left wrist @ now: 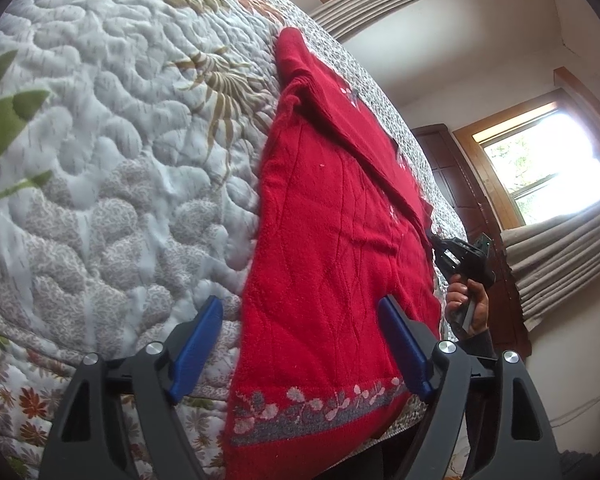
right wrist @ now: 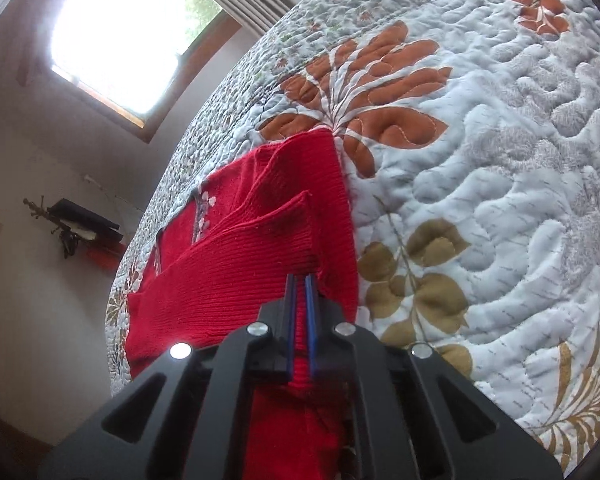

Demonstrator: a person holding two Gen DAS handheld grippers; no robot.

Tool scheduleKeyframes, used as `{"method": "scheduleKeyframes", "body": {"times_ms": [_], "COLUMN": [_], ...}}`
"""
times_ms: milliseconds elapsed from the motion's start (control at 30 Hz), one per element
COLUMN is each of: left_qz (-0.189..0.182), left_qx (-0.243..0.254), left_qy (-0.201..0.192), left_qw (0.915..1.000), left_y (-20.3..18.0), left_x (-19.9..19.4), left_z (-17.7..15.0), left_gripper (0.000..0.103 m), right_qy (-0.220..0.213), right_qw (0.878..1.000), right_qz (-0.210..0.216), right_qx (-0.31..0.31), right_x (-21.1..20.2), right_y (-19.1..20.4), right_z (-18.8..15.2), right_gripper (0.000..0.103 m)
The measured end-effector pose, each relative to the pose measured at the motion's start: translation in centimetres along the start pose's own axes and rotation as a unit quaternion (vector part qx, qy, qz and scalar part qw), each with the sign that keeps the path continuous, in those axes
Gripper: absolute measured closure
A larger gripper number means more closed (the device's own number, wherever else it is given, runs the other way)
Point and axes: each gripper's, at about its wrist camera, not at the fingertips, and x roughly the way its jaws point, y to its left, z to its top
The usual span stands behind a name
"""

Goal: Fold small clothes

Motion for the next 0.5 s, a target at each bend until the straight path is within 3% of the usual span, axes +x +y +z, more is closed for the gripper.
{"method": "scheduleKeyframes", "body": {"times_ms": [33, 67, 233, 333, 500], "left_qz": [0.003, 0.005, 0.001, 0.003, -0.004], "left_qx": [0.0, -0.002, -0.002, -0.003, -0.006], "left_qy": [0.0, -0.002, -0.006, 0.002, 0.007], "left_qw": [1.0, 1.0, 1.0, 1.0, 0.9999], "left_y": [0.0, 0.1, 0.4, 1.2, 1.7], "left_x": [-0.2, -0.5, -2.1, -2.6, -3.8], "left_z": [-0.1, -0.2, -1.3, -2.4, -4.1], "left_gripper": [0.02, 0.018, 0.012, 0.012, 0.012], "right_qy": [-0.007, -0.015, -0.034, -0.019, 0.003], "right_qw": [1.0, 1.0, 0.998, 0.998, 0.997], "right_qz": [-0.001, 0.002, 0.028, 0.033, 0.019], "right_qx": [0.002, 0.004, -0.033, -0.054, -0.069], "right_x": [-0.7, -1.5, -7.2, -9.3, -11.2], "right_y": [0.1, 0.2, 1.5, 1.6, 1.1], "right_z": [-0.1, -0.4, -5.1, -9.2, -15.6], "right_gripper": [0.093, 0.083, 0.07, 0.069, 0.054]}}
